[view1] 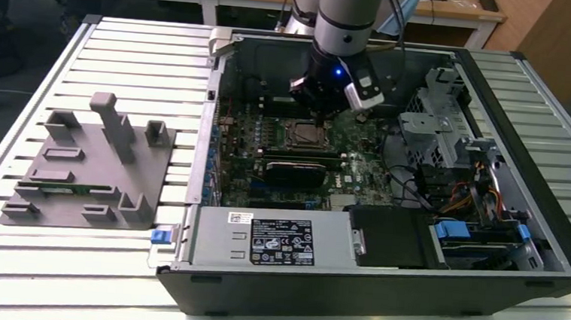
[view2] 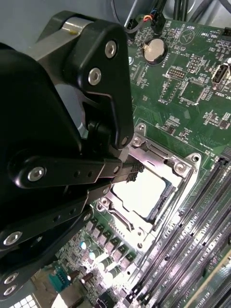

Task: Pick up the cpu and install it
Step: 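Install the second cpu locking lever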

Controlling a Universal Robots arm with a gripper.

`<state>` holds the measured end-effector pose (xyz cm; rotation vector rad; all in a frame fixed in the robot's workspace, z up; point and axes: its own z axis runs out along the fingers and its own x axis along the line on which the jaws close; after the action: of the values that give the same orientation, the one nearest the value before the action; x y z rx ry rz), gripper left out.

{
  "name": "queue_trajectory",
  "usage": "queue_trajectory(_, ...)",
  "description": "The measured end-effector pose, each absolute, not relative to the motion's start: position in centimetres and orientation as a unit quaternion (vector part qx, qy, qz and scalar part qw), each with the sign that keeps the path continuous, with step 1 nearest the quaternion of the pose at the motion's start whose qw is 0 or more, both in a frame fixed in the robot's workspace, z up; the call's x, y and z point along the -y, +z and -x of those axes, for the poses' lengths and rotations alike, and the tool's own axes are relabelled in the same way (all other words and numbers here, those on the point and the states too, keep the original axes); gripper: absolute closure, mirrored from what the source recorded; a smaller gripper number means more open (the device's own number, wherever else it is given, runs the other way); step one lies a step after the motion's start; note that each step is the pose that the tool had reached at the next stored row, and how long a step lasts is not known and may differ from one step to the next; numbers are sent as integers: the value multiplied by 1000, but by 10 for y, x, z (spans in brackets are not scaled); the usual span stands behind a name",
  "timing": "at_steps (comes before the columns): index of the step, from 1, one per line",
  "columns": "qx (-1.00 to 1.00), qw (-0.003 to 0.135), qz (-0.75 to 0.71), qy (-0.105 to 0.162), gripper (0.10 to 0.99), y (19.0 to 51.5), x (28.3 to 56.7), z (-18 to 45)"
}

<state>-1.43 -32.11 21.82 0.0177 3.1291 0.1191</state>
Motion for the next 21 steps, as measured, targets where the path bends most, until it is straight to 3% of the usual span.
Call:
queue_trajectory(12,-999,5,-6,38,980,219,327,14)
queue_trajectory(21,-999,3,-6,39,980,239,328,14)
